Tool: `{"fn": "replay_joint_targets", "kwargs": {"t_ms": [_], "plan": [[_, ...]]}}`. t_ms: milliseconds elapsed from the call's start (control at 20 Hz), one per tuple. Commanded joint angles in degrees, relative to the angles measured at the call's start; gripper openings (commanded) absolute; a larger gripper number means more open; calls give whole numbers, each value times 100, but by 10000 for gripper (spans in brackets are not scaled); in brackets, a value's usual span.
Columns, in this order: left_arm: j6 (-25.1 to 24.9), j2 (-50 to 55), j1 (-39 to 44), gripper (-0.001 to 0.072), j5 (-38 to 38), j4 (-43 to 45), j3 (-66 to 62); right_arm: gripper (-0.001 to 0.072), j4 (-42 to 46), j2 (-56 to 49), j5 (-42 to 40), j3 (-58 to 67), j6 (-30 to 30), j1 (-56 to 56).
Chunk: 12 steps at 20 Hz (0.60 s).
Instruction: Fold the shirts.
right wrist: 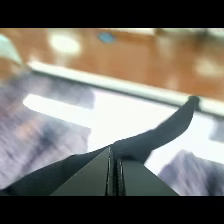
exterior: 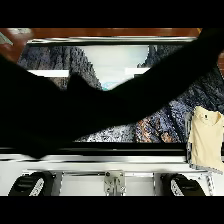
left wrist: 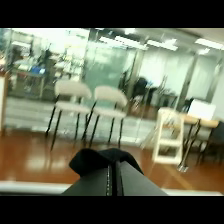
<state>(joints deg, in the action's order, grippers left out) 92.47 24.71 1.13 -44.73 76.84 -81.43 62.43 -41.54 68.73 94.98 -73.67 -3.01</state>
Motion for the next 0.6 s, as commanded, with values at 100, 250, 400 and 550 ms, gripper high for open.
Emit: {"fn": "replay_joint_targets", "kwargs": {"t_ms": [100, 250, 400, 550], "plan": [[238, -50, -9, 40, -2028, 1469, 153, 59, 1408, 212, 1891, 42, -879, -2], [236, -50, -9, 41, -1950, 1491, 125, 59, 1574, 225, 2177, 42, -863, -4], [240, -50, -9, 40, -1718, 1464, 24, 59, 1596, 238, 2199, 44, -879, -4], [238, -48, -2, 40, -1740, 1467, -258, 58, 1615, 345, 2269, 42, -1237, -4]]}}
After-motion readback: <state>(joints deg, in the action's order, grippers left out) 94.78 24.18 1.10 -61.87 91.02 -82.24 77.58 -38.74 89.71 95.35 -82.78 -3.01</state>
